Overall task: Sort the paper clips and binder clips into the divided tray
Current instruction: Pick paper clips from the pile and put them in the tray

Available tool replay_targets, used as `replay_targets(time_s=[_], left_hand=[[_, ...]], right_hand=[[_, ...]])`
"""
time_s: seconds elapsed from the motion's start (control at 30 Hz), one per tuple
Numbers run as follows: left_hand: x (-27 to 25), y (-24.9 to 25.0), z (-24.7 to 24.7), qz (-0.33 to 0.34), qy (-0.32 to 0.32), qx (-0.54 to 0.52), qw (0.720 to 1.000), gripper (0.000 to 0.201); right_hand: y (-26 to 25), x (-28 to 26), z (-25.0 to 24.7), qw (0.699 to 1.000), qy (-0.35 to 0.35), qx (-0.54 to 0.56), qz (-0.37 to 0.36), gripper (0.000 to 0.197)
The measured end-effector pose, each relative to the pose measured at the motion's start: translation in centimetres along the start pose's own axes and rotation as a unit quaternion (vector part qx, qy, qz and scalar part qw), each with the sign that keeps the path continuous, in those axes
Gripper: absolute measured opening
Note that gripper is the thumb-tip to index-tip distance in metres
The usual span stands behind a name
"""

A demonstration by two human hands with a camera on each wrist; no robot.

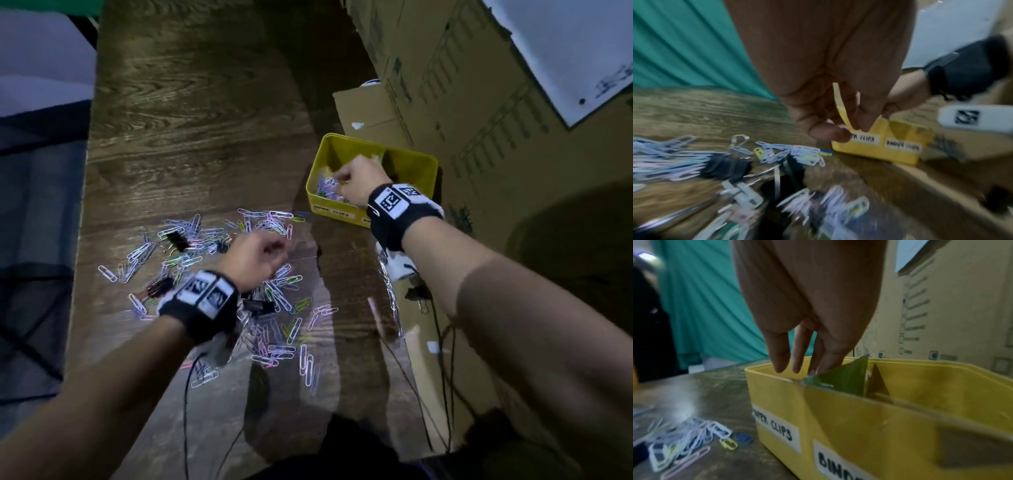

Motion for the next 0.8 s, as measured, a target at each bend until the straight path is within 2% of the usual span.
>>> replay_targets(time_s=[0.07,0.17,0.23,0.3,0.33,0.4,0.47,0.53,0.57,0.63,0.73,0.8], left_hand=[[-2.4,-1.8,1.1,-0.001,-0.060,0.093,0.994,0.029],[-5.0,-4.4,2.7,-0.054,-0.107,0.164,0.979,0.053],[-5.8,-5.7,3.7,-0.062,-0.100,0.175,0.978,0.051],[-6.3,-6.5,4.5,-0.038,-0.092,0.185,0.978,0.043],[-6.4,-6.7,4.7,-0.024,-0.086,0.184,0.979,0.039],[-6.6,-6.9,4.7,0.002,-0.072,0.172,0.982,0.036],[-6.6,-7.2,4.1,0.011,-0.055,0.153,0.987,0.035],[-6.7,-8.0,3.3,0.015,-0.040,0.156,0.987,0.034],[-6.8,-8.4,2.9,0.018,-0.035,0.167,0.985,0.033],[-6.9,-9.3,2.3,0.021,-0.022,0.189,0.981,0.036],[-7.2,-9.8,1.8,0.019,0.008,0.208,0.978,0.043],[-7.7,-9.0,2.2,0.071,0.032,0.228,0.971,0.044]], right_hand=[[-0.3,-0.2,0.5,0.999,-0.012,-0.048,-0.016,0.034],[-0.9,-1.4,1.2,0.998,0.037,-0.046,-0.037,0.034],[-1.4,-3.1,2.2,0.988,0.105,-0.037,-0.106,0.030],[-2.0,-5.5,4.1,0.972,0.135,-0.014,-0.191,0.027],[-2.2,-6.7,5.5,0.967,0.124,-0.014,-0.224,0.028],[-2.2,-8.5,9.0,0.964,0.054,-0.029,-0.257,0.035],[-1.8,-9.9,12.6,0.965,-0.065,-0.076,-0.241,0.051],[-1.0,-10.9,15.5,0.948,-0.173,-0.159,-0.214,0.066],[-0.6,-11.4,16.4,0.938,-0.203,-0.188,-0.209,0.069],[0.2,-12.7,17.7,0.928,-0.216,-0.215,-0.215,0.069],[1.7,-15.0,18.3,0.931,-0.186,-0.220,-0.223,0.066],[3.0,-16.5,18.3,0.934,-0.179,-0.212,-0.225,0.066]])
Point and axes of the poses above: each hand's wrist, its own x-axis towards the middle knuckle, its own z-axis out of the palm, y = z × x, the point moved 1 cm from there along x, towards the middle knuckle
